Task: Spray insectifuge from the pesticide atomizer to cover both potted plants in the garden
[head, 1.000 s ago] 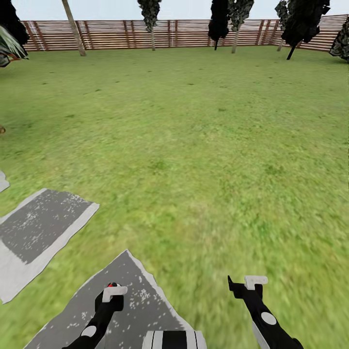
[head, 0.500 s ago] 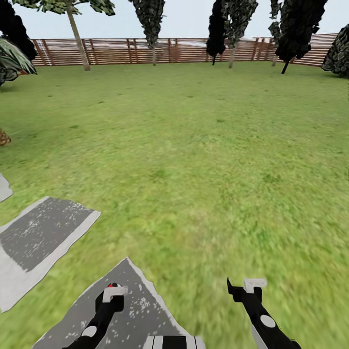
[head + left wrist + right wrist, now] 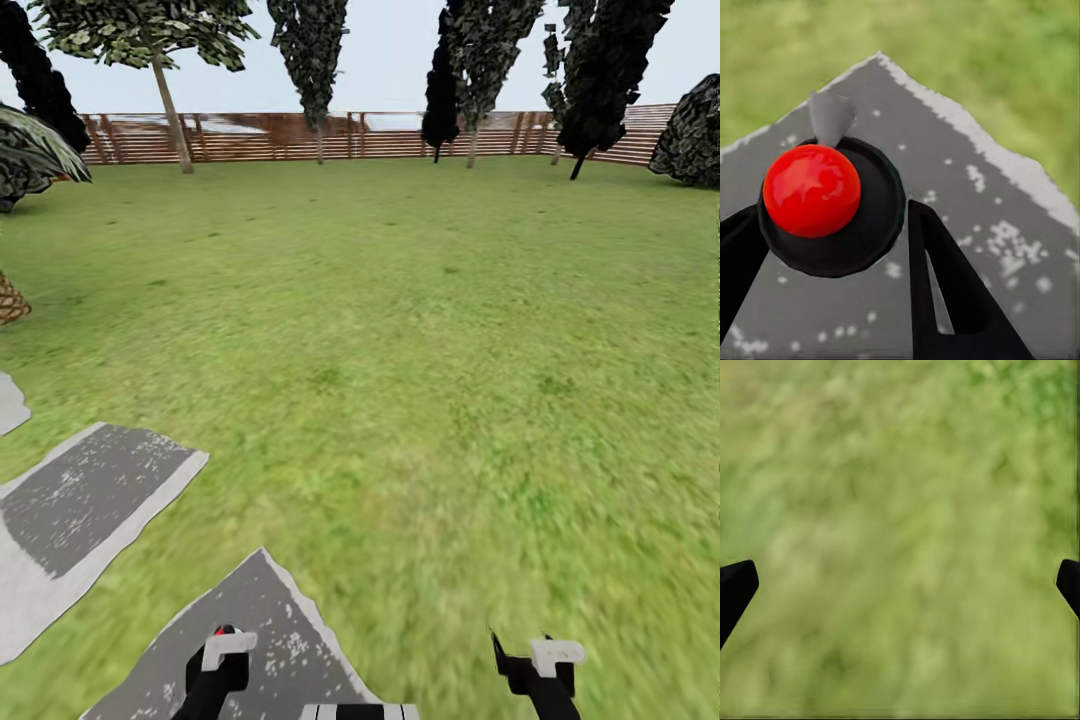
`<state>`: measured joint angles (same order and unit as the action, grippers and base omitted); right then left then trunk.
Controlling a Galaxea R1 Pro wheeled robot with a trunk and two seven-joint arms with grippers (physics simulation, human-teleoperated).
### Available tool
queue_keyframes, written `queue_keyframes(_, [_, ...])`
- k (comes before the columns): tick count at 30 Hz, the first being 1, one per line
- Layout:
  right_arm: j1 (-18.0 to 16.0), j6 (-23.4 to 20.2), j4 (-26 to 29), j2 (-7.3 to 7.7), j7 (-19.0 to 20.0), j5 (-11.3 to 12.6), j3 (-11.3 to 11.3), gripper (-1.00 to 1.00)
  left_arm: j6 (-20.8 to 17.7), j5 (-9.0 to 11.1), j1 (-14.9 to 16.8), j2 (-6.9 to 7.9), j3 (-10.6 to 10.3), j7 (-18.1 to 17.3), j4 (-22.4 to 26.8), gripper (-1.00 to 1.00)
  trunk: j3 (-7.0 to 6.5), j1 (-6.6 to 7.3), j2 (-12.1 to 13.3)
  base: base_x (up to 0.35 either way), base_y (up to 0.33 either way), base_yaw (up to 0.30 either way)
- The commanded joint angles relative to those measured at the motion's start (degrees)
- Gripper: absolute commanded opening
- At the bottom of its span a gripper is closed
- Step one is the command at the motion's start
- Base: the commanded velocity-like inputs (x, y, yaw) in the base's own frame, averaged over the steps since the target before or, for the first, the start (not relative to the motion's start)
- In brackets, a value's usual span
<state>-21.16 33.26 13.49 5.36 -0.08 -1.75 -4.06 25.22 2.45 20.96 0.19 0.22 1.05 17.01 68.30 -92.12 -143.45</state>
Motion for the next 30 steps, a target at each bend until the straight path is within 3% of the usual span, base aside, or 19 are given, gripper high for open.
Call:
queue_keyframes(1, [0.0, 0.3, -0.7, 0.18, 0.0, -0.2, -0.2, 1.00, 0.2, 0.2, -0.6, -0.01, 0.0, 0.0, 0.1, -1.00, -0.22, 0.04, 0.0, 0.000, 0.000, -0.085])
queue_keyframes(7, [0.1, 0.4, -2.0, 0.33, 0.2, -0.2, -0.1, 1.00, 0.2, 0.2, -3.0, 0.13, 0.0, 1.4, -0.2, -1.00, -1.82, 0.19, 0.1, 0.000, 0.000, -0.142])
queue_keyframes(17, [0.3, 0.3, -2.2, 0.10, 0.1, -0.2, -0.2, 1.00, 0.2, 0.4, -3.5, -0.05, -0.1, 3.5, -0.7, -1.00, -4.19, 0.45, 0.2, 0.000, 0.000, -0.052])
queue_keyframes(30, [0.3, 0.3, -2.2, 0.00, 0.2, -0.2, -0.2, 1.00, 0.2, 0.3, -3.5, -0.10, -0.1, 3.5, -0.7, -1.00, -6.53, 3.30, 5.4, 0.000, 0.000, 0.000])
